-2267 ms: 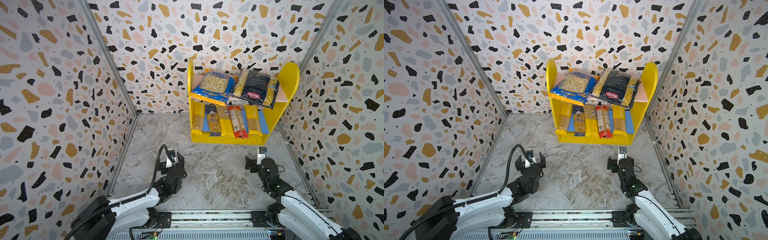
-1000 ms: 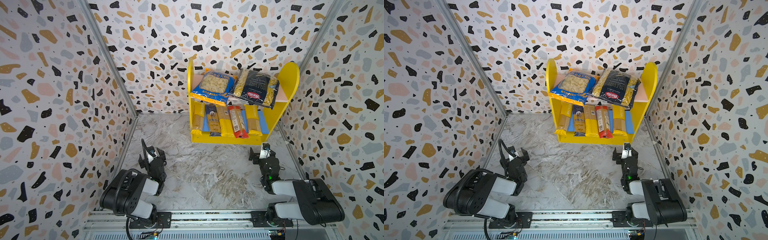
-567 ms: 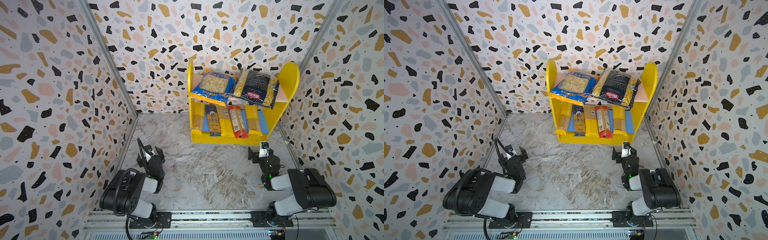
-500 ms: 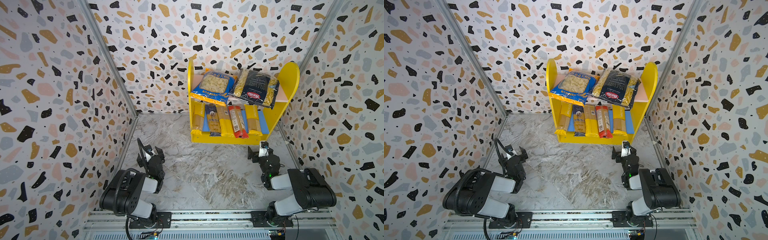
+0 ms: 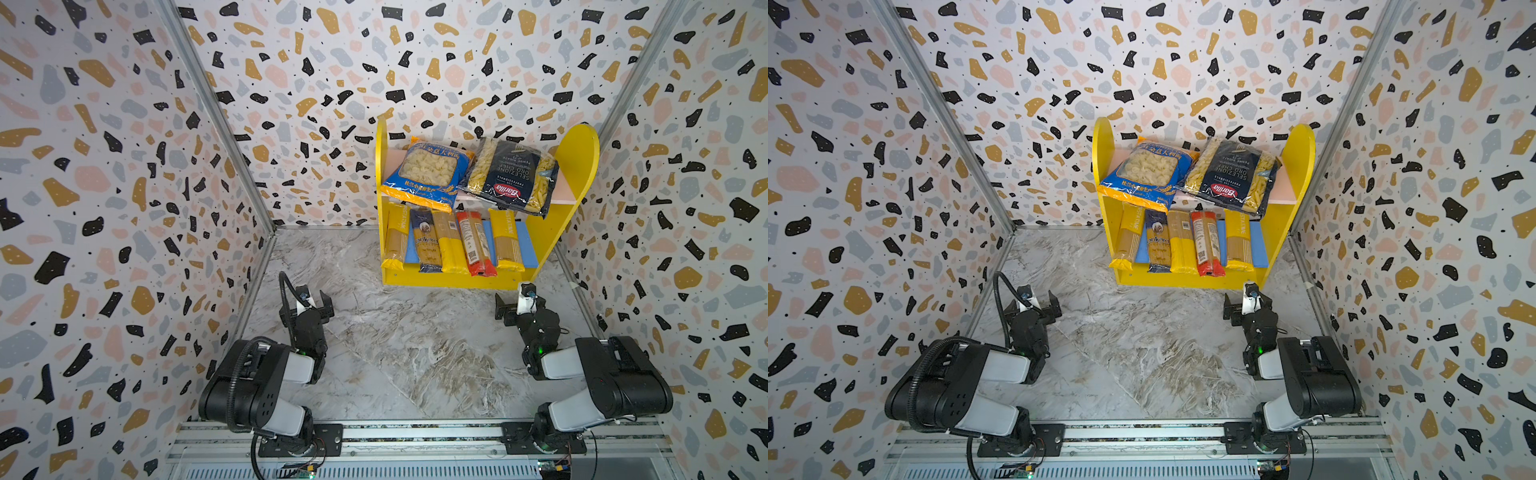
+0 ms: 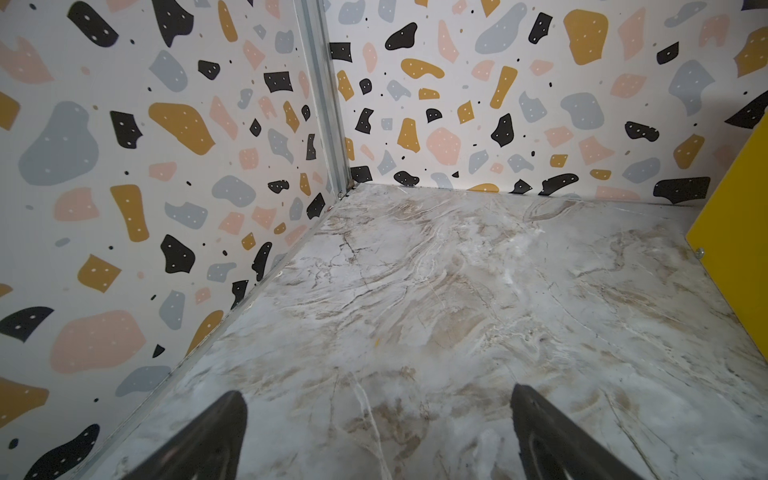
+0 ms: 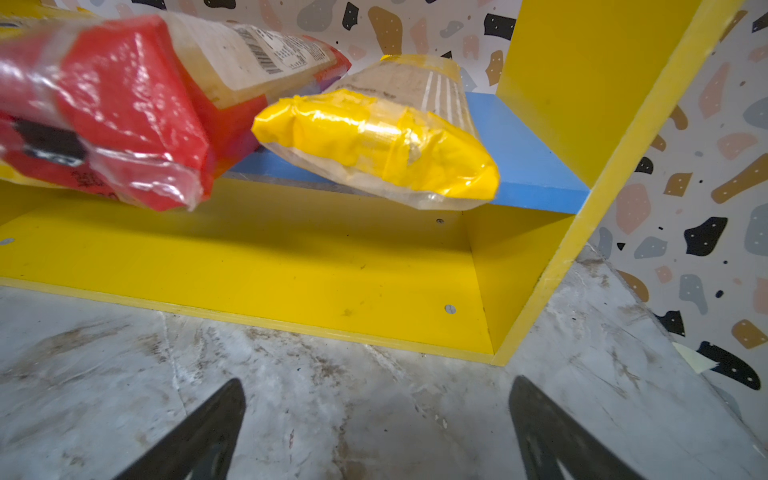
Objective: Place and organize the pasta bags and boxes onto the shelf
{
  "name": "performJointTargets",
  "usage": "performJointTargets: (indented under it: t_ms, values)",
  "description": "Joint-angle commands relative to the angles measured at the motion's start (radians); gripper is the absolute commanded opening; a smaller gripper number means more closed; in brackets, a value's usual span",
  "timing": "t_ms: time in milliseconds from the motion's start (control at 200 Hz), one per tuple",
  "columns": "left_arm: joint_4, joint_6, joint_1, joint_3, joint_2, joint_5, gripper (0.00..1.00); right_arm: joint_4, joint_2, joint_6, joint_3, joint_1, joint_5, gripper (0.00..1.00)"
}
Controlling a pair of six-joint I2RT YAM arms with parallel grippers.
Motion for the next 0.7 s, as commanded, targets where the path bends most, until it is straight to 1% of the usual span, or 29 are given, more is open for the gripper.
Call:
performJointTargets:
  t_ms: [0,696]
  values:
    - [0.039,0.01,0.005,0.004,-0.012,0.01,1.0,0.004,-0.008,-0.004,0.01,-0.003,-0.003,0.99]
    - [0.039,0.009,0.006,0.003,-0.016,0.019,1.0,-0.004,0.002,-0.003,0.019,0.0,0.0,0.99]
